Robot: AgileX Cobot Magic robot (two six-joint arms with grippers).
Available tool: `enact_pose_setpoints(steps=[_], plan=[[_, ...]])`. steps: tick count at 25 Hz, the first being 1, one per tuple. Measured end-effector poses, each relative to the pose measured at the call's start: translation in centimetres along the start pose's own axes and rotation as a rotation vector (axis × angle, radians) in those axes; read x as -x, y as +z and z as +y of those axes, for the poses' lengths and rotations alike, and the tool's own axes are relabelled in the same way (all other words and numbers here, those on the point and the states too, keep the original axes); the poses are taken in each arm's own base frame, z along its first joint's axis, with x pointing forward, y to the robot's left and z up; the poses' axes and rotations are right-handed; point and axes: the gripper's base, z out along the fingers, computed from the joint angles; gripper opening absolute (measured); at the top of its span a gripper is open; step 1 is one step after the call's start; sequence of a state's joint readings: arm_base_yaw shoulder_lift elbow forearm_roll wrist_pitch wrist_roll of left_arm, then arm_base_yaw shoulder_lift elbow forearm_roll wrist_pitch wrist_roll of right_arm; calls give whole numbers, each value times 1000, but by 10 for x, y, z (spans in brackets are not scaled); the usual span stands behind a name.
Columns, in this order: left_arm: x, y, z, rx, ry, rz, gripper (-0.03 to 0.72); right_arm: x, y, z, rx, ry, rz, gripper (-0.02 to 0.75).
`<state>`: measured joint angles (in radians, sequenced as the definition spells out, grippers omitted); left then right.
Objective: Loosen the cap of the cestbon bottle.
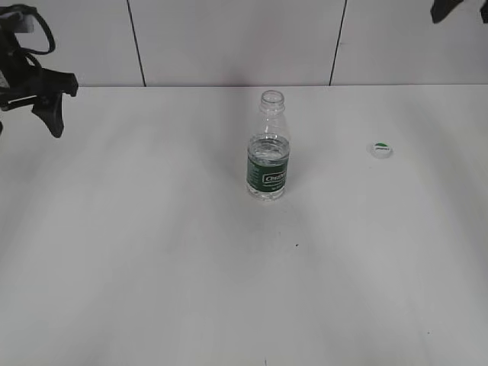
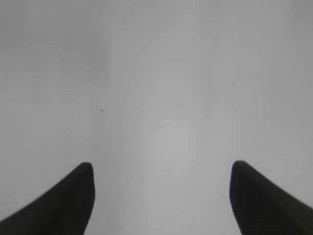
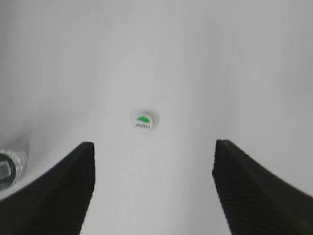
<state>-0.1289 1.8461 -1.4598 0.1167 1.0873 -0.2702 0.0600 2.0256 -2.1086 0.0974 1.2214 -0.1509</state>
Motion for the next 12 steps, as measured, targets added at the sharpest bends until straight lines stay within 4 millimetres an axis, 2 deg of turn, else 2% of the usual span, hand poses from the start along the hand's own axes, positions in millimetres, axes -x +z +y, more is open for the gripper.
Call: enact_pose_setpoints(steps=[9,12], plan=[[-9,-13,6,49,74,79,498,-92,-40,14,11,91,182,570],[-12,-27,8,40,77,46,483,-125,-53,18,-3,90,221,570]])
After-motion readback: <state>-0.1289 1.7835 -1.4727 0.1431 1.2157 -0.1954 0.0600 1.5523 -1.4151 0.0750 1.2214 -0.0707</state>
